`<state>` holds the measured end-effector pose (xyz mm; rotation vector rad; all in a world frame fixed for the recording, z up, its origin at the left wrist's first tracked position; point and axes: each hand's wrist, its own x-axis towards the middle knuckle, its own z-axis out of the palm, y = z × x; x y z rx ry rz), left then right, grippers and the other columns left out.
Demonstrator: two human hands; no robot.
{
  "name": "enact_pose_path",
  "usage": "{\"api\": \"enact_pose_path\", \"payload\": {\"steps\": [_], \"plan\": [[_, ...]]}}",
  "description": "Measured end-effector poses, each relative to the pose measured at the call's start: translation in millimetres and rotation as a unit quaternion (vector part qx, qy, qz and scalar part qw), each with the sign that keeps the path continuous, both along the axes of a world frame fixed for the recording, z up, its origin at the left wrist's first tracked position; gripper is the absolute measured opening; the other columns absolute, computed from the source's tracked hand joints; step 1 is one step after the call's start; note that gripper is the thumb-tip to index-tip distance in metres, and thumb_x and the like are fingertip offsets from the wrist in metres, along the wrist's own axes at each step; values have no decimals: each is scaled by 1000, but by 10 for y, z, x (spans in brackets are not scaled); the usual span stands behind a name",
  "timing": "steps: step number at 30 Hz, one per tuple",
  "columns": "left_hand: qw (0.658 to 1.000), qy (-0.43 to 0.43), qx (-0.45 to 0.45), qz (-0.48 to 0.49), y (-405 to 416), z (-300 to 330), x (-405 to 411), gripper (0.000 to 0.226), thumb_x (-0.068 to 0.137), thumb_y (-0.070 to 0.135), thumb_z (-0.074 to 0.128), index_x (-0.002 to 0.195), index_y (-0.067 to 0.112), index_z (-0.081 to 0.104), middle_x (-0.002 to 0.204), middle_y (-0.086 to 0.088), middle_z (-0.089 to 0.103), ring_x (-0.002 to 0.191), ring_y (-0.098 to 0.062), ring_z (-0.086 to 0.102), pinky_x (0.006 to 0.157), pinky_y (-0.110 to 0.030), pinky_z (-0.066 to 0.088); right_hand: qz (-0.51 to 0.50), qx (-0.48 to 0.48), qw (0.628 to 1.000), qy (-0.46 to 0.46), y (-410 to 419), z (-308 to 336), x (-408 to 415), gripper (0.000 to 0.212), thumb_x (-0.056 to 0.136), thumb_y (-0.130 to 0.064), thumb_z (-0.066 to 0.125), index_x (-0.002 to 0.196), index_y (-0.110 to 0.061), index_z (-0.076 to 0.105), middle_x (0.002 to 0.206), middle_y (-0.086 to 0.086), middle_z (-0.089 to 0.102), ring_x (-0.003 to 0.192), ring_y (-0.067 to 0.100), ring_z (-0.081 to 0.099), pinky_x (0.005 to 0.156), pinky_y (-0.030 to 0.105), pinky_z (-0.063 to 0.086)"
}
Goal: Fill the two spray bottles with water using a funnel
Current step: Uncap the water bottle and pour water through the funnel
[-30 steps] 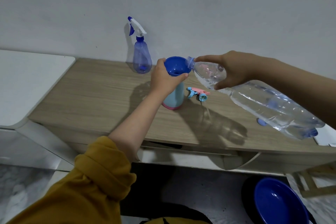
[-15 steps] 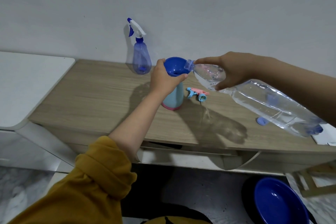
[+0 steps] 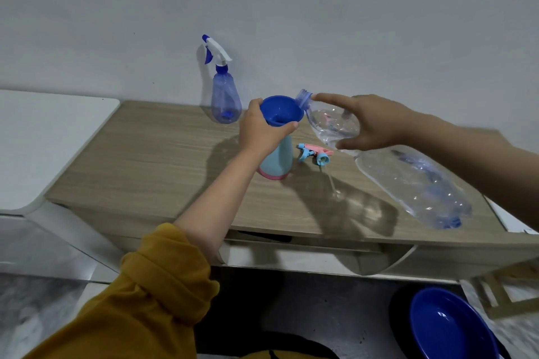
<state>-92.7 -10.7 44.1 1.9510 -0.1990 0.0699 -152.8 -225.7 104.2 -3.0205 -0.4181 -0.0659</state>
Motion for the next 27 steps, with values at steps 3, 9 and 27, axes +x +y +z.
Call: {"api": "enact_pose_path", "payload": {"steps": [3,9,27], "plan": [[1000,-3,4,2,-7,-3,-4,80,64,35,83,130,14,42,121,0,55,101,-12,52,76,-20,40,5,38,999,-24,-16,-66,-31,100,72,-39,78,147,-50,13,104,12,65,104,26,60,82,44,50],[1000,-4,8,10,-22,16,-18,77,66,35,82,129,14,43,117,3,53,101,-13,52,77,-22,40,3,95,993,-73,-130,-74,-93,99,72,-39,77,146,-50,12,111,12,62,104,24,59,83,44,51],[996,50,32,67,-225,127,-97,75,71,21,75,135,13,36,113,5,44,98,-14,47,76,-26,39,-81,421,862,-269,-782,-430,-87,104,70,-27,83,147,-39,15,133,9,50,92,20,67,74,19,55]]}}
